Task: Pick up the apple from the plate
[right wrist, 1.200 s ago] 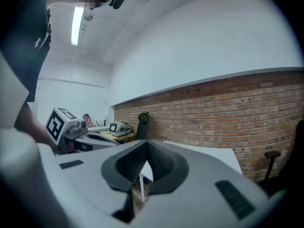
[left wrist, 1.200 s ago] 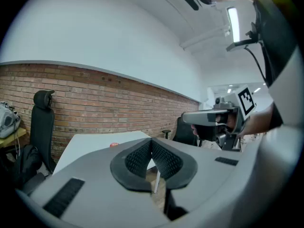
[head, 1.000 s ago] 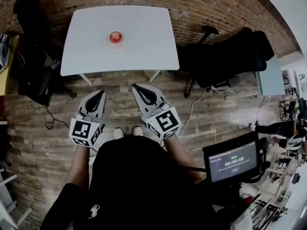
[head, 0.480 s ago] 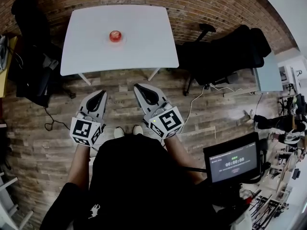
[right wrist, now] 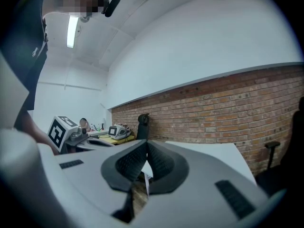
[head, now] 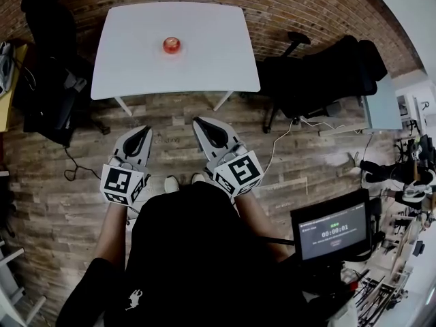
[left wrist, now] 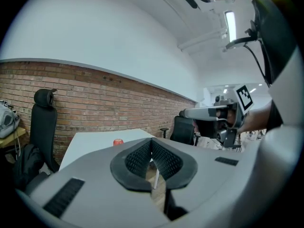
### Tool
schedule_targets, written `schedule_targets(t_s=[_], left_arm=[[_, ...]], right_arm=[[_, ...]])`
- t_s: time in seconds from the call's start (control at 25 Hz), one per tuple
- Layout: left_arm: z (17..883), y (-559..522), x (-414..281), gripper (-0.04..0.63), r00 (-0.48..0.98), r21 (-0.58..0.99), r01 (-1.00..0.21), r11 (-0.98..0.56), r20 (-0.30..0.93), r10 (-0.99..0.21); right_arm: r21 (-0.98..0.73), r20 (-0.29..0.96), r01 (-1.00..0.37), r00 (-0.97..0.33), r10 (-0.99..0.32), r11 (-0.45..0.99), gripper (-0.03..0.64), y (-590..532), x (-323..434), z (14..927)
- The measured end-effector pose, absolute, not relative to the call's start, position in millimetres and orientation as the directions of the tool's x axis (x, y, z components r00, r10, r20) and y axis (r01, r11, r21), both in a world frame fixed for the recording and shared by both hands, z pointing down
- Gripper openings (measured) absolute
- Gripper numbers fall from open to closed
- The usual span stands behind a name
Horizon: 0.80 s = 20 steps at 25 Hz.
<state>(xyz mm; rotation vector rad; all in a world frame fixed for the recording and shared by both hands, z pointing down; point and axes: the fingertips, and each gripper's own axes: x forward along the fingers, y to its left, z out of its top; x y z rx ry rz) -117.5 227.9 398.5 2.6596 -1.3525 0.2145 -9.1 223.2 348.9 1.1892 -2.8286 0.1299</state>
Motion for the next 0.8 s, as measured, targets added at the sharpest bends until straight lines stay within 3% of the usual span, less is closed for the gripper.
schedule_targets(t_s=[0.8], left_arm=[[403.3,237.4,-127.0,0.005,0.584,0.067,-0.81,-0.583,0.199,-0.787]], right_arm=[[-0.077,0.099,-0.705,-0.709,-0.698,0.705,0.005,230.3,-23.2,356.5]])
